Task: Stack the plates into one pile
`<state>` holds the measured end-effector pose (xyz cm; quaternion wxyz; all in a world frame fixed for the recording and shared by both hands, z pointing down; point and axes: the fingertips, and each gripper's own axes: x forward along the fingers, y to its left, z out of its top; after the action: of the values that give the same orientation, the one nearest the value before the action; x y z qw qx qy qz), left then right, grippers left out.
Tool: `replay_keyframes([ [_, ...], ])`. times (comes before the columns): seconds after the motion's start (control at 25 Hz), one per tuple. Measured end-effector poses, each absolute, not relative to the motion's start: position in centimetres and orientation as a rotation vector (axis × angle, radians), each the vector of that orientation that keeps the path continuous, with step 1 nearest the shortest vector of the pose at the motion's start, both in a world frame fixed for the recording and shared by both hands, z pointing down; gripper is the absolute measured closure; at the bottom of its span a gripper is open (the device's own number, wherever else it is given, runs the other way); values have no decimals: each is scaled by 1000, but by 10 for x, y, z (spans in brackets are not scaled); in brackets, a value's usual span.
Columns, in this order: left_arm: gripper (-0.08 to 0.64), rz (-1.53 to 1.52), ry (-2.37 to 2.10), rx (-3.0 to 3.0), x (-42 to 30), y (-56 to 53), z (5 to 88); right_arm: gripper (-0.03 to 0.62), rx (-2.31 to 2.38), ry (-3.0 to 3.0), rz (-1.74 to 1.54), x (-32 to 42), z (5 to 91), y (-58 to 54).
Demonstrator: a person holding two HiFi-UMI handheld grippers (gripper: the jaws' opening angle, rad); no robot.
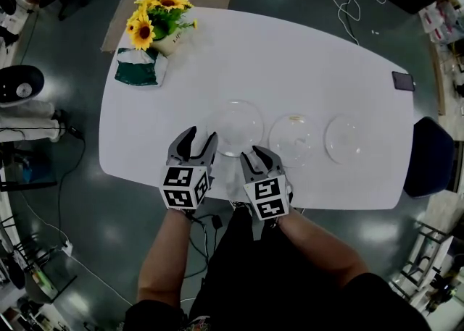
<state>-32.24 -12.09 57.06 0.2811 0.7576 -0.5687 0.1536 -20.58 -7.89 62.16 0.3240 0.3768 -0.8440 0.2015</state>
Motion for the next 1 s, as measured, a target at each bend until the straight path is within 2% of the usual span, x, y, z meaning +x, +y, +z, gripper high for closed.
replay_keyframes([
  [1.0, 341, 297, -1268, 1936, -298, -139, 602, 456, 977, -2198, 554, -207, 628, -77],
])
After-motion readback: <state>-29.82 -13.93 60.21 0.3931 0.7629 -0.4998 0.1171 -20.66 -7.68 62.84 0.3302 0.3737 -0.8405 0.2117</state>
